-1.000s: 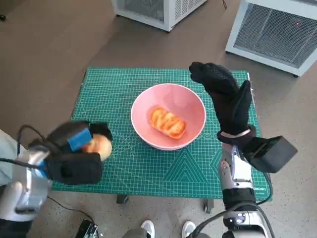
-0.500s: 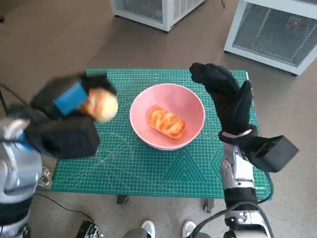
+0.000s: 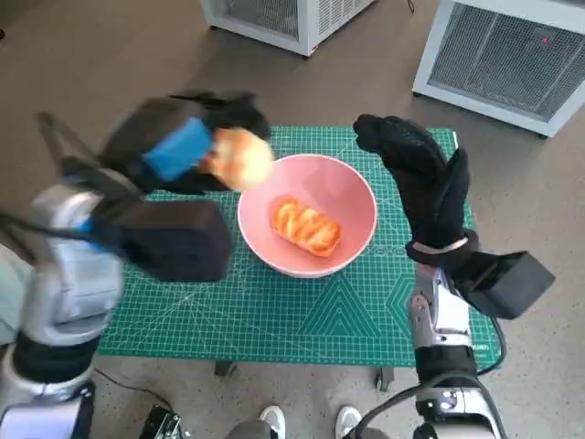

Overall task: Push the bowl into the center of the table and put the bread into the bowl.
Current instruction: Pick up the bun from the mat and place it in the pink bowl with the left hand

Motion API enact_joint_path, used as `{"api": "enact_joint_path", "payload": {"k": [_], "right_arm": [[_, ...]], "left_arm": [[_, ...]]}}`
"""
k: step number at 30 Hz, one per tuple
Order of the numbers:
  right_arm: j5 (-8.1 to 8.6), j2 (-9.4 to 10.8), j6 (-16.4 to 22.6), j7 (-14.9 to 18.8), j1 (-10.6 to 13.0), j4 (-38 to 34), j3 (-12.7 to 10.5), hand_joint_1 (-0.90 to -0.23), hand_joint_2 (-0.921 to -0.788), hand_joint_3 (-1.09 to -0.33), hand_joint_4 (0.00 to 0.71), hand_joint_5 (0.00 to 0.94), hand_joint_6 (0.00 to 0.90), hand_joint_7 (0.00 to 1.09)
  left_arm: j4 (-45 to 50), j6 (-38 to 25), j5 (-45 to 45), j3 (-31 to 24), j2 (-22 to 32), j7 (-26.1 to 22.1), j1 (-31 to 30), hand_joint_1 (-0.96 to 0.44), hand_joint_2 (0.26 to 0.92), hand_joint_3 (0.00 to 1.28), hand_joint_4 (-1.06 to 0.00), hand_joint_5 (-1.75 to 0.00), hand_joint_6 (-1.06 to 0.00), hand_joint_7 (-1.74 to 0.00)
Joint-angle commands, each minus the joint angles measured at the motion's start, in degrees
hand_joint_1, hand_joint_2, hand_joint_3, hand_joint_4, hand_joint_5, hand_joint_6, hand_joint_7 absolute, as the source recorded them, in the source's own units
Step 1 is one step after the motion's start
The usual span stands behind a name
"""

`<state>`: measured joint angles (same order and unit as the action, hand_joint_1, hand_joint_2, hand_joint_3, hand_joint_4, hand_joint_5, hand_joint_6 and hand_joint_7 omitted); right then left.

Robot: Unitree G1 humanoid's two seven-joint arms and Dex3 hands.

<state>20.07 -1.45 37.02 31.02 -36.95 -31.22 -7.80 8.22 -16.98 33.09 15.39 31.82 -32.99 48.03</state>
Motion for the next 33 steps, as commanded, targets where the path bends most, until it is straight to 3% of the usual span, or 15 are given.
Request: {"api": "enact_joint_path", "payload": {"k": [1,14,17,18,20,21,22,24,29,33], "right_arm": [[-0.08,-0.17,-0.21,-0.53,1.80,0.26,-0.43,-0.727,-0.921,-0.750,0.295,0.008,0.066,0.47],[-0.64,-0.28,-0.39,-1.79,3.59,2.37,-0.56,-0.716,-0.921,-0.750,0.303,0.009,0.070,0.47],[-0.78,-0.39,-0.45,-2.12,3.88,2.67,-0.58,-0.716,-0.921,-0.750,0.303,0.009,0.072,0.47],[-0.81,-0.42,-0.49,-2.23,4.02,2.85,-0.56,-0.716,-0.921,-0.750,0.303,0.009,0.072,0.47],[-0.86,-0.47,-0.57,-2.43,4.23,3.15,-0.51,-0.716,-0.921,-0.750,0.303,0.008,0.073,0.47],[-0.94,-0.50,-0.64,-2.60,4.35,3.37,-0.50,-0.716,-0.921,-0.750,0.303,0.008,0.073,0.47],[-0.99,-0.53,-0.72,-2.74,4.48,3.60,-0.47,-0.715,-0.921,-0.750,0.303,0.008,0.073,0.47],[-1.10,-0.55,-0.85,-3.01,4.62,3.87,-0.42,-0.715,-0.921,-0.750,0.303,0.008,0.073,0.47],[-1.11,-0.80,-1.08,-3.38,4.99,4.35,-0.41,-0.711,-0.921,-0.749,0.305,0.008,0.075,0.47],[-1.04,-0.95,-1.34,-3.64,5.14,4.65,-0.41,-0.706,-0.921,-0.750,0.306,0.008,0.076,0.47]], "left_arm": [[-5.19,1.22,0.83,3.35,-2.97,-0.83,4.59,0.00,0.920,0.08,-0.67,-1.15,-0.62,-1.21],[-19.45,6.05,2.83,9.25,-11.04,4.56,5.31,0.00,0.921,0.10,-0.66,-1.14,-0.58,-1.27],[-22.75,6.26,3.14,10.21,-12.51,5.38,4.89,0.00,0.921,0.14,-0.64,-1.20,-0.50,-1.29],[-23.52,6.16,3.15,10.43,-12.89,5.43,4.74,0.07,0.921,0.14,-0.63,-1.22,-0.46,-1.18],[-24.48,5.75,3.00,10.58,-13.44,5.24,4.47,0.24,0.921,0.14,-0.61,-1.28,-0.43,-0.78],[-24.52,4.90,2.97,10.75,-13.63,4.62,3.96,0.20,0.898,0.13,-0.57,-1.16,-0.41,-0.69],[-24.49,4.26,2.97,10.87,-13.77,4.15,3.58,0.12,0.858,0.11,-0.43,-0.79,-0.33,-0.49],[-23.61,3.22,3.27,11.28,-13.69,3.29,2.69,0.03,0.812,0.07,-0.27,-0.33,-0.25,-0.22],[-21.71,3.27,3.08,11.65,-13.27,1.90,1.46,-0.11,0.762,0.03,-0.06,-0.05,-0.15,-0.04],[-20.46,4.94,2.29,10.81,-12.75,2.23,0.34,-0.19,0.747,0.02,-0.01,-0.01,-0.13,-0.01]]}}
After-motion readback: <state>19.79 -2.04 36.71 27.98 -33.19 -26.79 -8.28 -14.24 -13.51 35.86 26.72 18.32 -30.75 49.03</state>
